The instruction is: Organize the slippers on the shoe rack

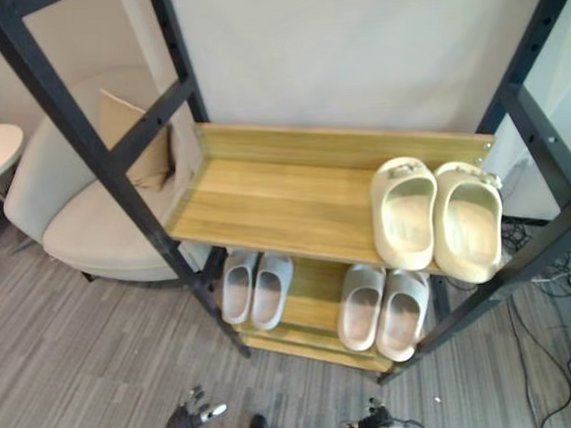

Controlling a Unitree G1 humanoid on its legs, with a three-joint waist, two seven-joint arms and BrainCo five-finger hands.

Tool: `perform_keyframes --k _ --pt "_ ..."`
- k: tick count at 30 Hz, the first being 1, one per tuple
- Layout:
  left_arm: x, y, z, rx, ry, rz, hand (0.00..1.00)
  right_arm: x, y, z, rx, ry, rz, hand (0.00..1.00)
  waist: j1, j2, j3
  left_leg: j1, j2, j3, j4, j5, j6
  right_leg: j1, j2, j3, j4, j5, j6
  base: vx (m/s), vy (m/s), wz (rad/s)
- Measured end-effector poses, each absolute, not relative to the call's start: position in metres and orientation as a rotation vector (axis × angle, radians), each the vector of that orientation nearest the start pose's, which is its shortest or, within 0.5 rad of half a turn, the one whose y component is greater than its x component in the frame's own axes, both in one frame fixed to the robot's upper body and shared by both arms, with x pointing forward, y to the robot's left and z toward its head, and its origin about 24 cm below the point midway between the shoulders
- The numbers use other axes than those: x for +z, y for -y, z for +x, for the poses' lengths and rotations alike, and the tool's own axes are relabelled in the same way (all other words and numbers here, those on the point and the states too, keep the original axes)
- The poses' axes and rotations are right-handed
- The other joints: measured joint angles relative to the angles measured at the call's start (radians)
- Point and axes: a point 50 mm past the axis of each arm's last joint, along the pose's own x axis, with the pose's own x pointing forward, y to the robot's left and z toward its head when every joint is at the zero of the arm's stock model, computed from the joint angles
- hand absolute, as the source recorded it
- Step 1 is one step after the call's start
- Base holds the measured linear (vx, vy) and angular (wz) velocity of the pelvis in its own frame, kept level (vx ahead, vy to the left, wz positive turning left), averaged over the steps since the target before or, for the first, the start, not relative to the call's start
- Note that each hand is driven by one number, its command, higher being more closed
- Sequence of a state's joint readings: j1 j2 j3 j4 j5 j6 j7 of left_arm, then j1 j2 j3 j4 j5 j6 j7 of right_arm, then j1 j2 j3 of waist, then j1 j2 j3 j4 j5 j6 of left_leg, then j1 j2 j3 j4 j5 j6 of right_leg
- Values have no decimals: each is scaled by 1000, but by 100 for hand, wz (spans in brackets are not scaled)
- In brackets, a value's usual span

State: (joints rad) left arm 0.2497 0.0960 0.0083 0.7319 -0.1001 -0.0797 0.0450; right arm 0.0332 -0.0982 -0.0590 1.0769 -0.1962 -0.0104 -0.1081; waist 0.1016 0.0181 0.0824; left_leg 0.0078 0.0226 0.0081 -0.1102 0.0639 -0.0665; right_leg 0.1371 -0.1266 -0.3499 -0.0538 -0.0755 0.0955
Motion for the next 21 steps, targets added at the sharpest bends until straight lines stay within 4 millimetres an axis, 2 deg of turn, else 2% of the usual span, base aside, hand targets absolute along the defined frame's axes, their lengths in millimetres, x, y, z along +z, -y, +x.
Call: perform_keyframes --k 5,16,18,20,21 --pt "-145 -205 91 236 -951 102 0 -156 198 117 -123 -1070 -282 0 -20 -7 5 5 -2 17 1 -9 -4 -2 1 18 -3 4 -5 74 -17 -11" --pt "-151 -210 90 282 -999 146 0 -147 196 146 -119 -997 -290 0 -21 -3 21 16 1 65 0 -30 0 -31 -6 60 25 -5 -2 7 -2 -13" --pt "-150 -212 90 298 -998 138 0 -146 195 151 -117 -986 -291 0 -20 1 45 15 -2 62 3 -53 6 -120 -41 87 227 -83 18 -10 45 -10" --pt "-150 -211 92 299 -994 137 0 -146 195 151 -117 -989 -293 0 -23 5 66 9 -7 33 9 -50 10 -214 -61 146 438 -103 20 -34 62 22" --pt "-149 -212 93 302 -990 141 0 -147 193 149 -113 -997 -291 0 -26 1 71 6 -18 15 19 -50 10 -229 -62 181 487 -105 15 15 70 72"
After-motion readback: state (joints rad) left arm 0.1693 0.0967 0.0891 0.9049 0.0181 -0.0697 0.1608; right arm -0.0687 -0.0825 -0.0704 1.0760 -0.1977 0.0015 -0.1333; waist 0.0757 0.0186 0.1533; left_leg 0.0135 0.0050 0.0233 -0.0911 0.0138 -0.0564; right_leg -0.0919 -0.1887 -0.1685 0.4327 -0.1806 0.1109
